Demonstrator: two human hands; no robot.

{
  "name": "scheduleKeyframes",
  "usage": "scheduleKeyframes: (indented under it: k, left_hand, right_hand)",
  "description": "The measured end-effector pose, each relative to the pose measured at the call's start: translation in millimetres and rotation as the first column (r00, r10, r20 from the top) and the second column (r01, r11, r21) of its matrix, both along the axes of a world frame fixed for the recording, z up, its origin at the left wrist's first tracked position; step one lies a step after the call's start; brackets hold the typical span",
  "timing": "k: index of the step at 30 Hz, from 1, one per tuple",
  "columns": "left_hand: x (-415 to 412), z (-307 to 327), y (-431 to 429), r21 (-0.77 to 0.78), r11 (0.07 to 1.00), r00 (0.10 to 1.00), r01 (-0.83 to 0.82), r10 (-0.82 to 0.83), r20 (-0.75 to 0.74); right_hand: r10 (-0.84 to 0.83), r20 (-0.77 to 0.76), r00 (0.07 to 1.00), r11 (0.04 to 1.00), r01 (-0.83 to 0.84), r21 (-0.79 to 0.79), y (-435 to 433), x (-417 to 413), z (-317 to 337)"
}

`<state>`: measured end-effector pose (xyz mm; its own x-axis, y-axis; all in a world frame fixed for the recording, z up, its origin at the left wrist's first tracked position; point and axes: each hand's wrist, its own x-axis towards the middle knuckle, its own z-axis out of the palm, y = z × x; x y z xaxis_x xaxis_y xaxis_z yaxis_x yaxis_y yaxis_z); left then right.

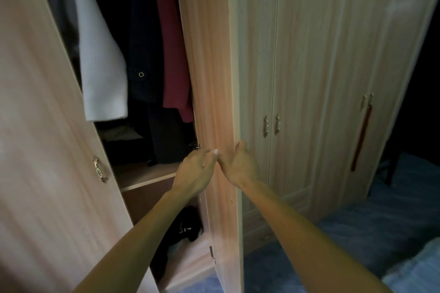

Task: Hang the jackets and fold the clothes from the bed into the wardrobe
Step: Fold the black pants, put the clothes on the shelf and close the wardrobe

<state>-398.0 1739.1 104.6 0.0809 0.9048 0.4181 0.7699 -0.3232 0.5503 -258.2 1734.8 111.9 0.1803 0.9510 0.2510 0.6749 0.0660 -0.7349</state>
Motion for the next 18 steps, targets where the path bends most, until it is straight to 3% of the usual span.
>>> scheduleKeyframes:
  k: [5, 10, 18]
  left_hand:
    - [-35, -1, -4, 0.019, 0.995, 0.996, -0.094, 0.093, 0.015]
    - [-73, 1, -15, 0.028, 0.98, 0.98, -0.195, 0.196, -0.028]
    - [-154, 8, -24, 0.037, 0.934, 0.925, -0.355, 0.356, -0.132]
  right_hand:
    - [0.046, -0.006, 0.999, 0.998, -0.046, 0.053, -7, -32, -7]
    - [0.198, -0.028, 0.98, 0.977, -0.195, 0.089, -14, -82, -12]
    - [0.353, 0.127, 0.927, 0.928, -0.365, 0.081, 1, -164, -13]
